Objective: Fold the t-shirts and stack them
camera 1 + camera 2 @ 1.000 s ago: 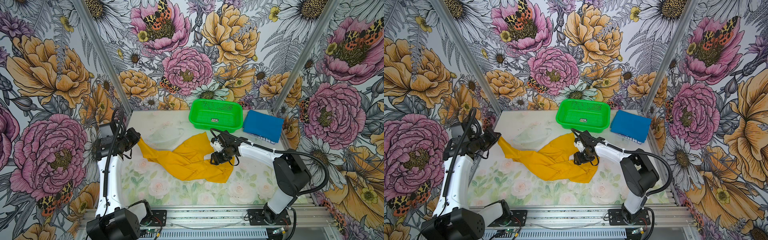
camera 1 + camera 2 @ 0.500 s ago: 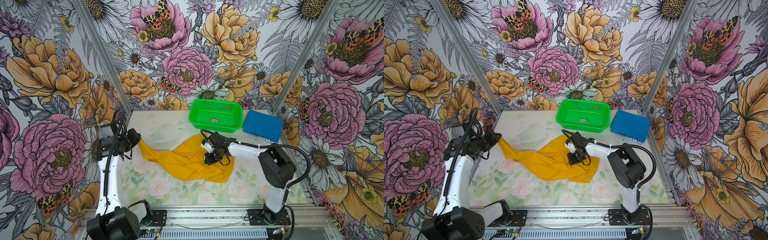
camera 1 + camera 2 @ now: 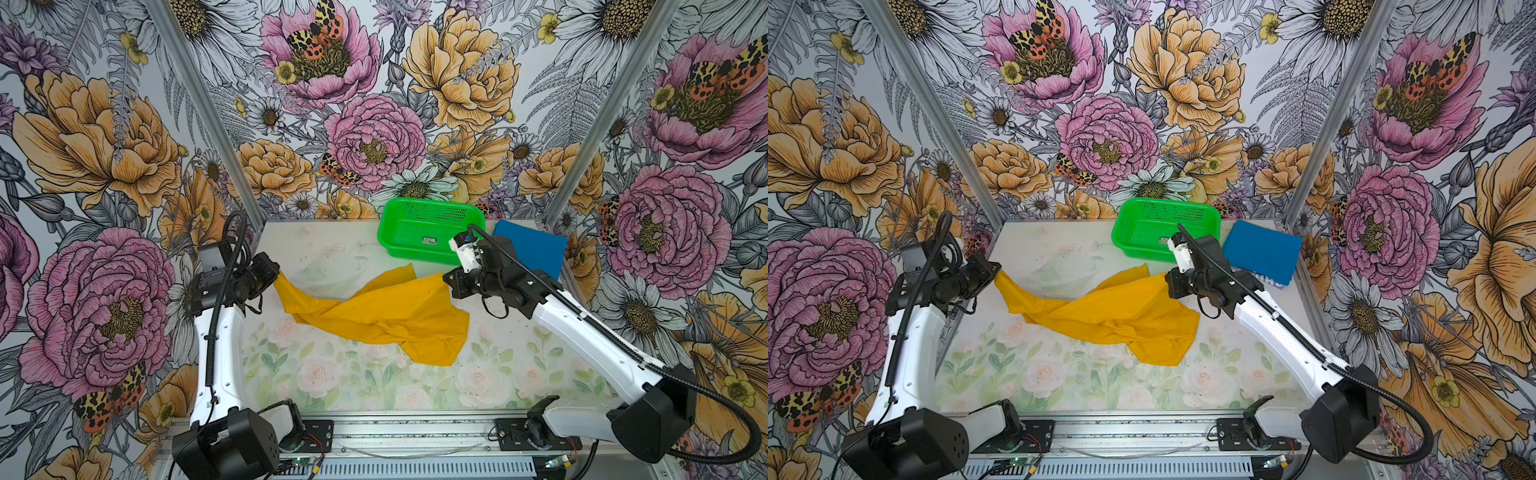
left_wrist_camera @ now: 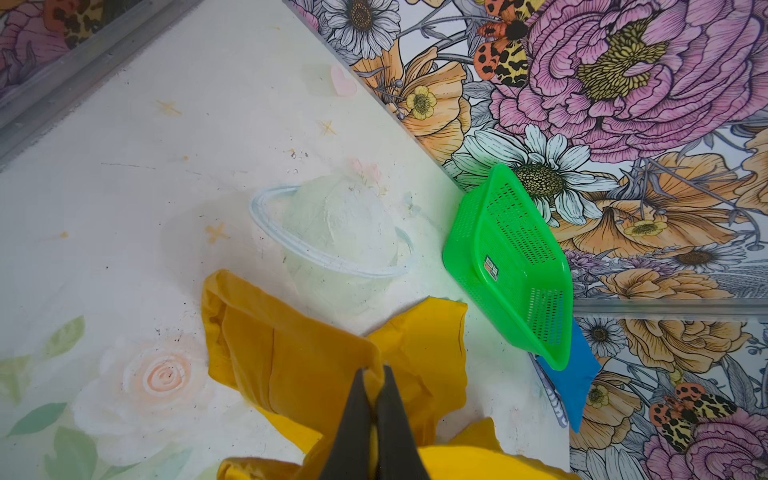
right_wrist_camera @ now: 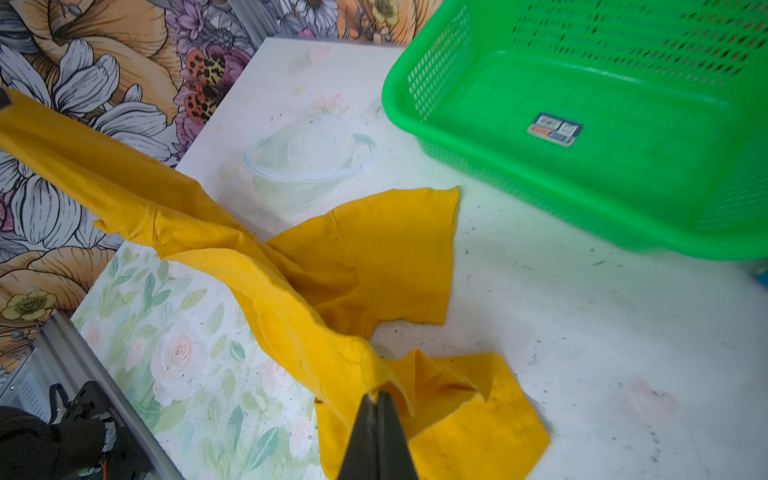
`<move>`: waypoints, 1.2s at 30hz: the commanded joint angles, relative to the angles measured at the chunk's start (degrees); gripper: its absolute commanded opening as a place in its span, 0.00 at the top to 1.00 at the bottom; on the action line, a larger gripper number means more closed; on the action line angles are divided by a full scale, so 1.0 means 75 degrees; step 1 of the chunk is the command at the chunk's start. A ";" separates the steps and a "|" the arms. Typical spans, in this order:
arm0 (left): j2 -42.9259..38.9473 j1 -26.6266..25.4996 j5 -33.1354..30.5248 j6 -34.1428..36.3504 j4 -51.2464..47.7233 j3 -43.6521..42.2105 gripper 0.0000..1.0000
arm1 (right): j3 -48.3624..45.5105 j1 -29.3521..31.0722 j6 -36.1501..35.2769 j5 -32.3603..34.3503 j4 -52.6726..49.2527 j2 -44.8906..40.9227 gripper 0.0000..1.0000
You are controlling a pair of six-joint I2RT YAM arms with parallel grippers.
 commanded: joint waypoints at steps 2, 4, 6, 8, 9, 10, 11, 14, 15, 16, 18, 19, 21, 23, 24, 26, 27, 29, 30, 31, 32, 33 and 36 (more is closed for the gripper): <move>0.0082 -0.0045 0.0440 -0.0061 0.0309 0.0679 1.00 | 0.0627 -0.0539 -0.0348 0.0777 -0.0551 -0.0594 1.00; 0.0128 -0.0152 0.0633 -0.0124 0.0315 0.0992 1.00 | 0.1021 -0.0741 -0.0482 0.0815 -0.0622 -0.0806 1.00; 0.0162 -0.0423 0.0890 -0.0080 0.0330 0.1432 1.00 | 0.1561 -0.0785 -0.0783 0.0872 -0.0757 -0.0919 1.00; 0.0231 -0.0818 0.1164 -0.0019 0.0334 0.1987 1.00 | 0.2208 -0.0788 -0.1068 0.0998 -0.0919 -0.0905 1.00; 0.0288 -0.1035 0.1323 -0.0005 0.0328 0.2366 1.00 | 0.2669 -0.0788 -0.1225 0.1079 -0.1050 -0.0832 1.00; 0.0326 -0.1207 0.1419 -0.0004 0.0326 0.2713 1.00 | 0.3062 -0.0788 -0.1336 0.1179 -0.1184 -0.0750 1.00; 0.0377 -0.1325 0.1443 -0.0032 0.0320 0.3115 1.00 | 0.3624 -0.0787 -0.1456 0.1270 -0.1314 -0.0649 1.00; 0.0505 -0.1103 0.1395 -0.0378 0.0320 0.4327 1.00 | 0.5062 -0.0798 -0.1734 0.1733 -0.1578 -0.0365 1.00; 0.0630 -0.0875 0.1478 -0.0547 0.0325 0.4726 1.00 | 0.5491 -0.0820 -0.1822 0.1914 -0.1665 -0.0234 1.00; 0.0773 -0.0679 0.1613 -0.0714 0.0323 0.5056 1.00 | 0.5832 -0.0846 -0.1892 0.2014 -0.1751 -0.0101 1.00; 0.1181 -0.0337 0.2092 -0.1080 0.0333 0.5798 1.00 | 0.6486 -0.0961 -0.1931 0.2069 -0.1966 0.0196 1.00; 0.1312 -0.0234 0.2211 -0.1176 0.0320 0.6101 1.00 | 0.6693 -0.0992 -0.1936 0.2120 -0.2040 0.0287 1.00; 0.1489 -0.0010 0.2305 -0.1351 0.0328 0.6646 1.00 | 0.7000 -0.0999 -0.1915 0.2158 -0.2080 0.0346 1.00; 0.1458 0.0290 0.2258 -0.1427 0.0331 0.6929 1.00 | 0.7193 -0.0990 -0.1902 0.2210 -0.2112 0.0297 1.00; 0.1437 0.0477 0.2286 -0.1485 0.0331 0.7051 1.00 | 0.7258 -0.0999 -0.1911 0.2230 -0.2127 0.0233 1.00; 0.1425 0.0752 0.2489 -0.1585 0.0334 0.7272 1.00 | 0.7320 -0.0991 -0.1901 0.2195 -0.2168 0.0066 1.00; 0.1398 0.0836 0.2585 -0.1571 0.0331 0.7380 1.00 | 0.7322 -0.0999 -0.1895 0.2157 -0.2174 -0.0039 1.00; 0.1302 0.1006 0.2661 -0.1569 0.0331 0.7573 1.00 | 0.7322 -0.0993 -0.1908 0.2039 -0.2221 -0.0220 1.00; 0.1263 0.1087 0.2725 -0.1594 0.0342 0.7717 1.00 | 0.7322 -0.0999 -0.1891 0.1942 -0.2250 -0.0305 1.00; 0.1216 0.1152 0.2735 -0.1637 0.0379 0.7794 1.00 | 0.7342 -0.0992 -0.1858 0.1866 -0.2279 -0.0372 1.00; 0.1129 0.1192 0.2728 -0.1674 0.0507 0.7888 1.00 | 0.7359 -0.0988 -0.1811 0.1762 -0.2306 -0.0439 1.00; 0.1034 0.1225 0.2764 -0.1800 0.0730 0.7920 1.00 | 0.7379 -0.0999 -0.1759 0.1674 -0.2315 -0.0496 1.00; 0.0814 0.1243 0.2881 -0.2091 0.1313 0.8111 1.00 | 0.7432 -0.0994 -0.1666 0.1545 -0.2338 -0.0678 1.00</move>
